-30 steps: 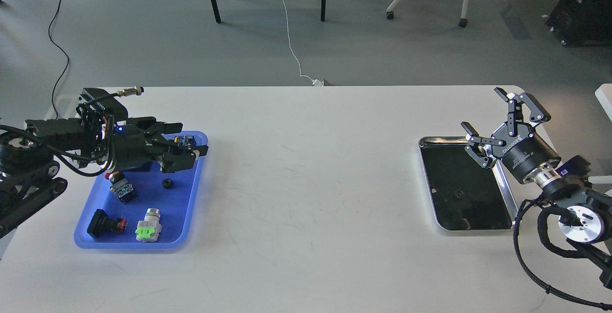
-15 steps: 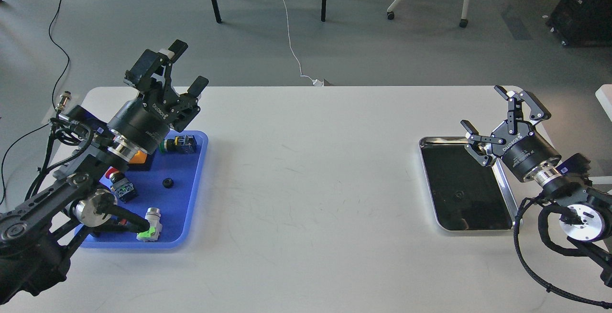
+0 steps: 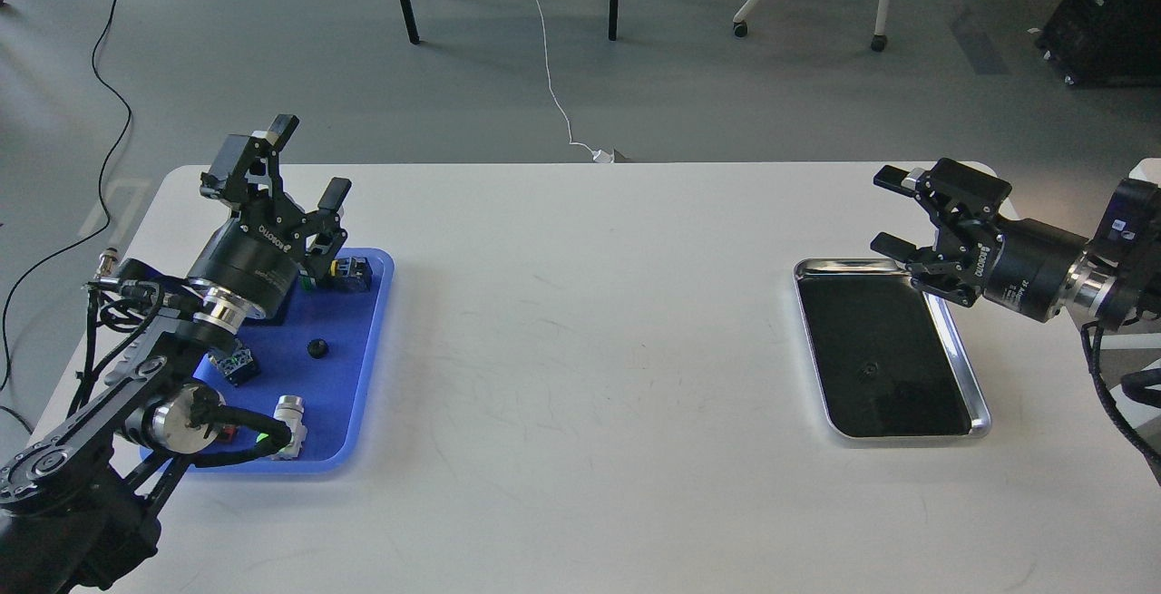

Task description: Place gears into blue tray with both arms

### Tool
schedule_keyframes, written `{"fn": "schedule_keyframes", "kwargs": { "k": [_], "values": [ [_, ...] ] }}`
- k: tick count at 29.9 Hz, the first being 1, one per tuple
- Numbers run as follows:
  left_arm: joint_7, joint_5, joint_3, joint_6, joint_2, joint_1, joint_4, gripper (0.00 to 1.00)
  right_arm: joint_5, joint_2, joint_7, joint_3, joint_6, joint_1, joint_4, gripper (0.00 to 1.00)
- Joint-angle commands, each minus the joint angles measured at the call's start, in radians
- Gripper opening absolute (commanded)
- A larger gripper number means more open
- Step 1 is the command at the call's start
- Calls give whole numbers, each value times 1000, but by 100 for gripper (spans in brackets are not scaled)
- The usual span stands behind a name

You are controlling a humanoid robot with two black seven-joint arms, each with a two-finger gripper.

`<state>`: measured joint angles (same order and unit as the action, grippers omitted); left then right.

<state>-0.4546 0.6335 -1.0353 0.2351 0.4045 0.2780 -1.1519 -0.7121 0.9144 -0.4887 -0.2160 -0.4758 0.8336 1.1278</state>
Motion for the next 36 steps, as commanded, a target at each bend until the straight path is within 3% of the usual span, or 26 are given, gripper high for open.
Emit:
{"fn": "schedule_keyframes", "kwargs": {
  "k": [1, 6, 13, 22, 26, 30, 36],
  "values": [
    [2, 0, -2, 1, -13, 1, 1, 98, -319, 18, 0, 238, 0, 246, 4, 97],
    [2, 0, -2, 3, -18, 0, -2, 98, -656, -37, 0, 518, 0, 493, 1, 97],
    [4, 0, -19, 4, -18, -5, -11, 98, -882, -152, 0, 719, 11, 581, -19, 97],
    [10, 0, -19, 4, -15, -8, -12, 98, -889, -330, 0, 875, 75, 579, -134, 93],
    [8, 0, -19, 4, -15, -10, -12, 98, -885, -345, 0, 905, 89, 568, -140, 88],
    [8, 0, -19, 4, -15, -10, -12, 98, -879, -347, 0, 905, 100, 549, -141, 75],
    [10, 0, -19, 4, -18, -10, -12, 98, -874, -345, 0, 905, 106, 532, -146, 73]
  ]
}}
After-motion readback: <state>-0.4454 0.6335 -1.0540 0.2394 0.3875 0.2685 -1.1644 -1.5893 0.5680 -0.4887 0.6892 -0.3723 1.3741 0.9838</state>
